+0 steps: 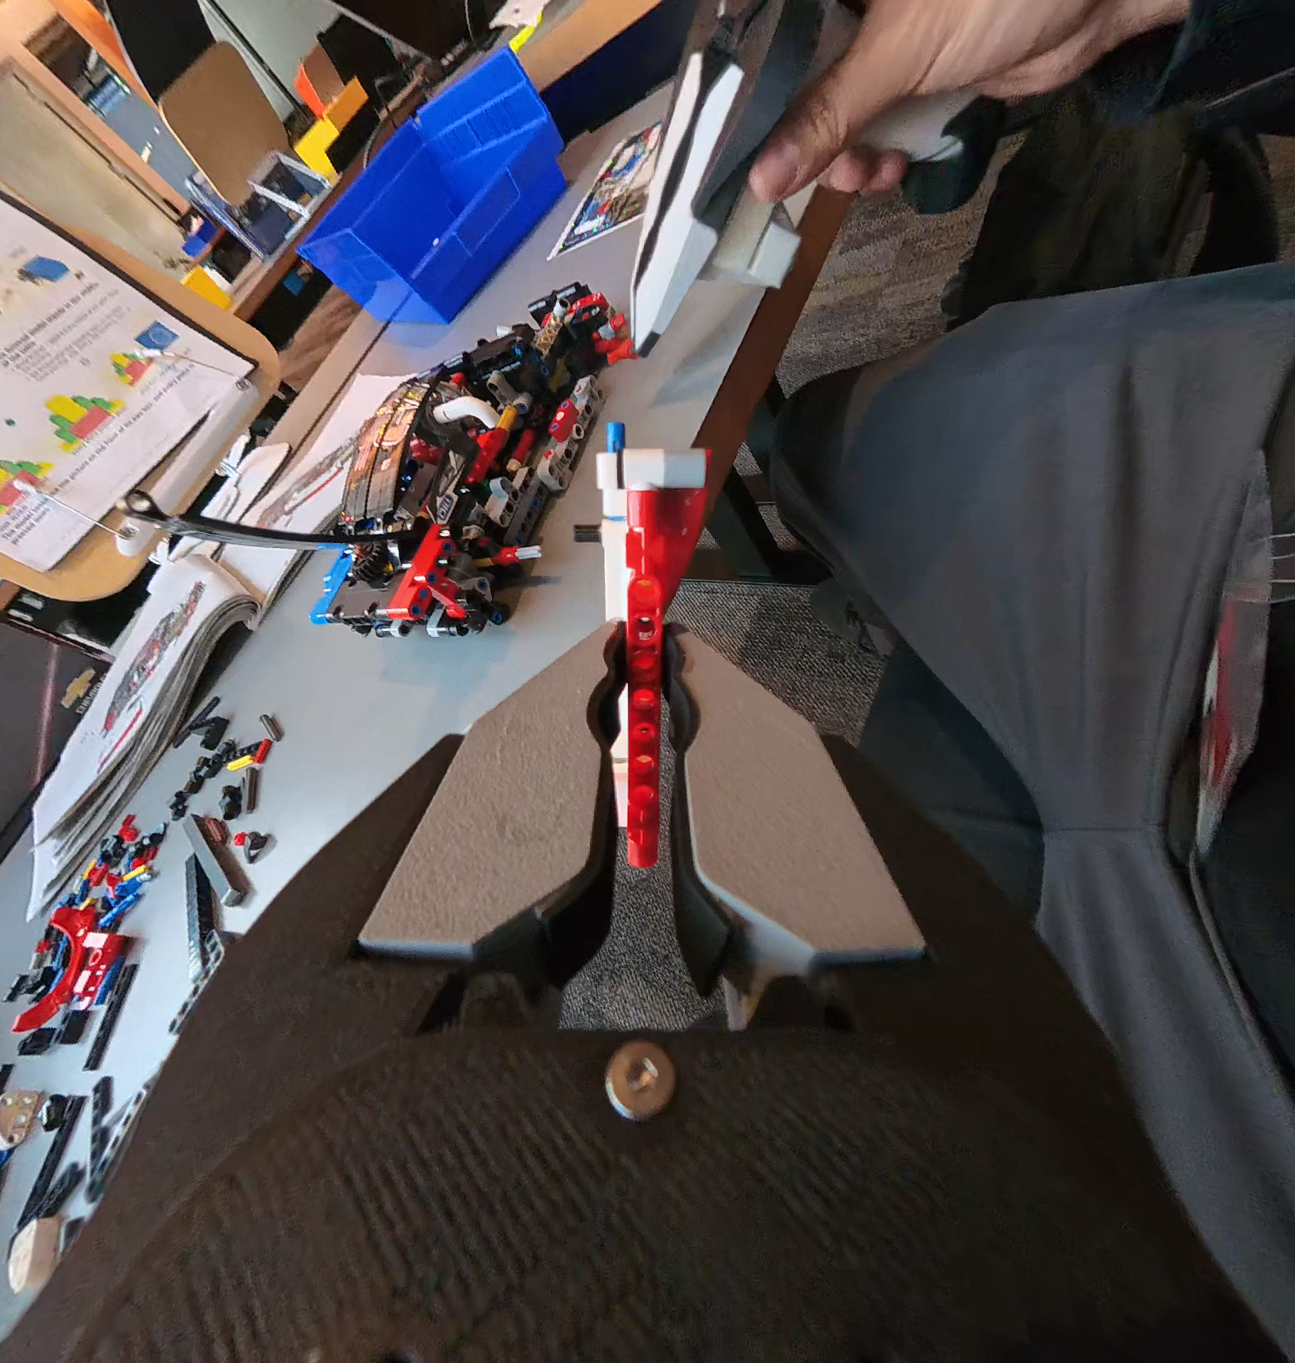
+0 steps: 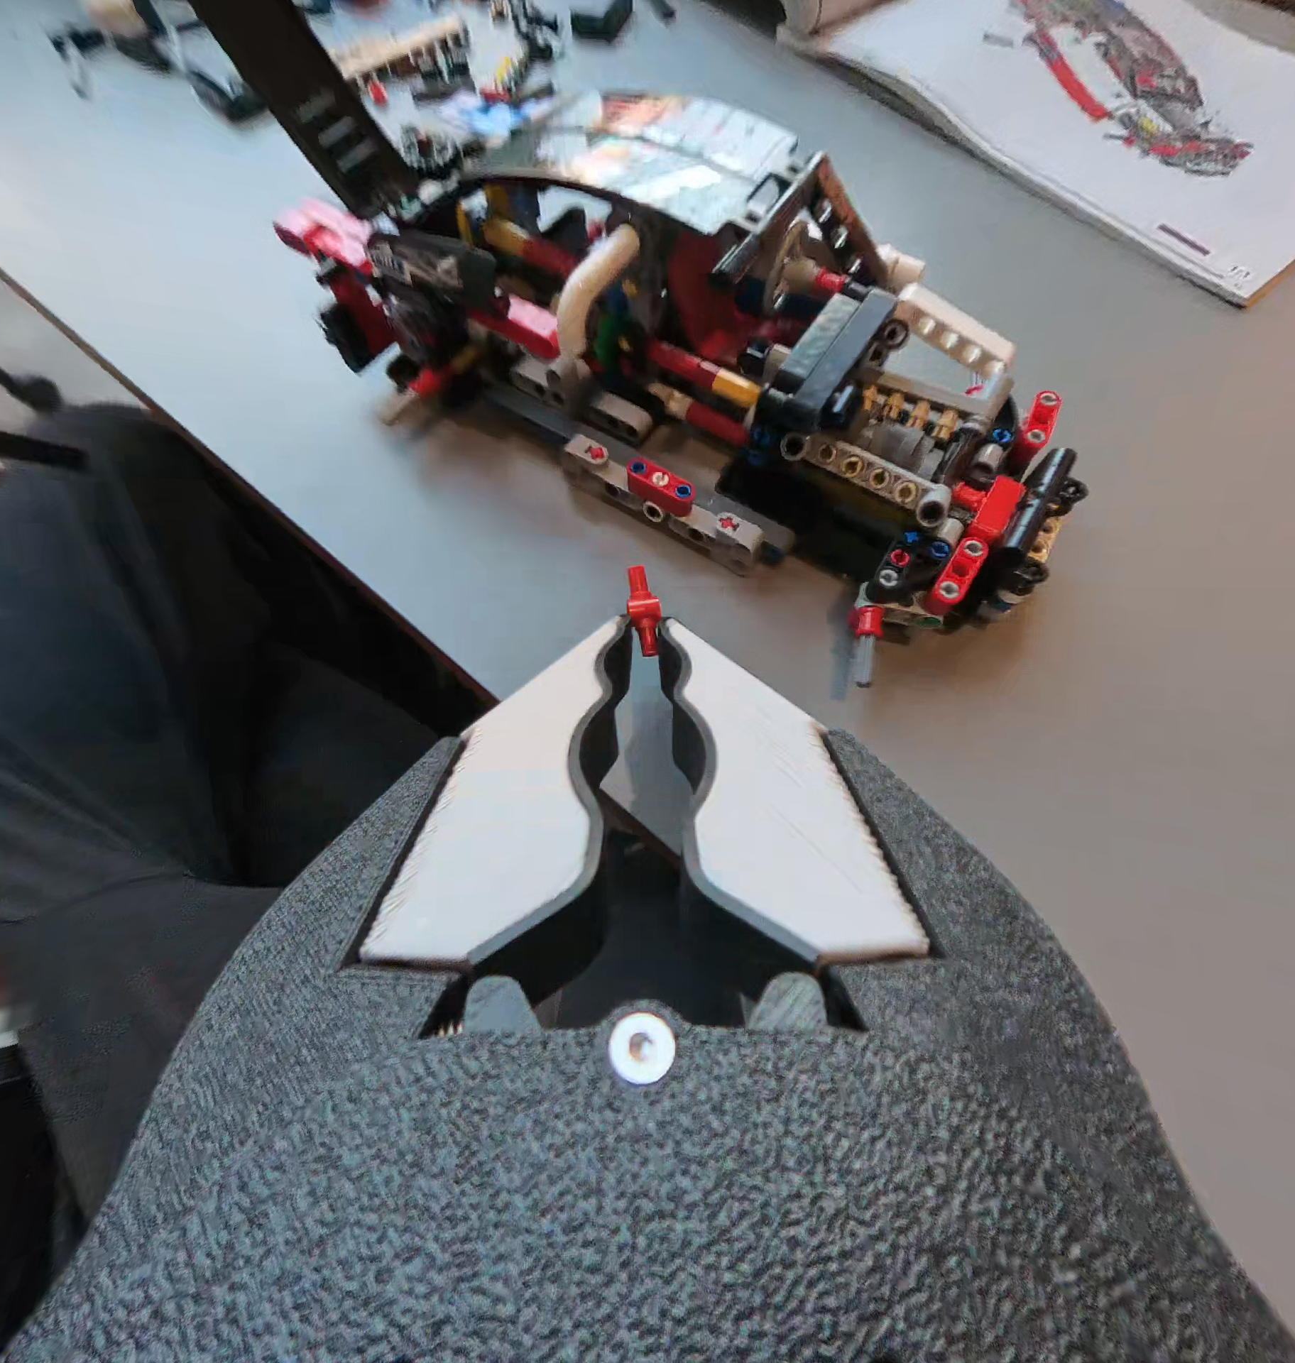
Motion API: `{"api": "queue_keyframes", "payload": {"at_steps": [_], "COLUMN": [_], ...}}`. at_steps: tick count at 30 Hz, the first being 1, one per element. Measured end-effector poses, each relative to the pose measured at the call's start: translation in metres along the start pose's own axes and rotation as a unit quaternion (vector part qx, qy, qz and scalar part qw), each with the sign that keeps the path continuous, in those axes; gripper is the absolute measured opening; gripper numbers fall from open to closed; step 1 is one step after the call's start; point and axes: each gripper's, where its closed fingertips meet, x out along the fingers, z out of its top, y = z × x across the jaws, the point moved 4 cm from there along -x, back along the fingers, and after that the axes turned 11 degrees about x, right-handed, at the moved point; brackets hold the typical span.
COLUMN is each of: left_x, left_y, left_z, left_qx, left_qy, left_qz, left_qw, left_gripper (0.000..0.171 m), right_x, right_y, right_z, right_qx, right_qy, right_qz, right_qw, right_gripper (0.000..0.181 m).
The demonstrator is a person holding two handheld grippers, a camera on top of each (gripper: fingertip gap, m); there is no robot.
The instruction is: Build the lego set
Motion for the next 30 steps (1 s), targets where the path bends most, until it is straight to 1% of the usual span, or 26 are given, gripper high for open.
{"api": "queue_keyframes", "payload": {"at_steps": [5,8,11,15,17,19,21,23,25,30], "left_x": [0.002,0.003,0.003,0.003,0.003,0.003,0.002,0.003,0.004,0.004], "left_y": [-0.004,-0.004,-0.004,-0.003,-0.003,-0.003,-0.003,-0.003,-0.004,-0.005], "left_z": [-0.005,-0.006,-0.008,-0.010,-0.010,-0.011,-0.012,-0.012,-0.013,-0.013], "left_qx": [0.001,-0.006,-0.010,-0.014,-0.016,-0.017,-0.018,-0.022,-0.024,-0.023], "left_qy": [0.015,0.013,0.015,0.019,0.020,0.023,0.022,0.023,0.024,0.026], "left_qz": [-0.013,-0.018,-0.021,-0.022,-0.023,-0.023,-0.024,-0.028,-0.031,-0.033], "left_qw": [1.000,1.000,1.000,0.999,0.999,0.999,0.999,0.999,0.999,0.999], "left_gripper": [0.005,0.005,0.005,0.005,0.005,0.005,0.005,0.005,0.005,0.005], "right_x": [0.014,0.015,0.015,0.013,0.007,-0.004,-0.016,-0.022,-0.022,-0.008], "right_y": [0.000,-0.003,-0.003,-0.004,-0.003,-0.004,-0.013,-0.023,-0.025,-0.019], "right_z": [-0.011,-0.010,-0.009,-0.009,-0.003,0.006,0.013,0.011,0.004,-0.006], "right_qx": [-0.064,-0.056,-0.032,-0.017,-0.003,0.021,0.036,0.034,0.034,0.028], "right_qy": [0.048,0.046,0.043,0.033,0.011,-0.022,-0.040,-0.028,-0.008,0.012], "right_qz": [-0.067,-0.076,-0.066,-0.053,-0.038,-0.009,0.002,0.004,0.018,0.040], "right_qw": [0.995,0.994,0.996,0.998,0.999,0.999,0.999,0.999,0.999,0.999], "right_gripper": [0.005,0.009,0.015,0.019,0.020,0.019,0.019,0.018,0.018,0.019]}}
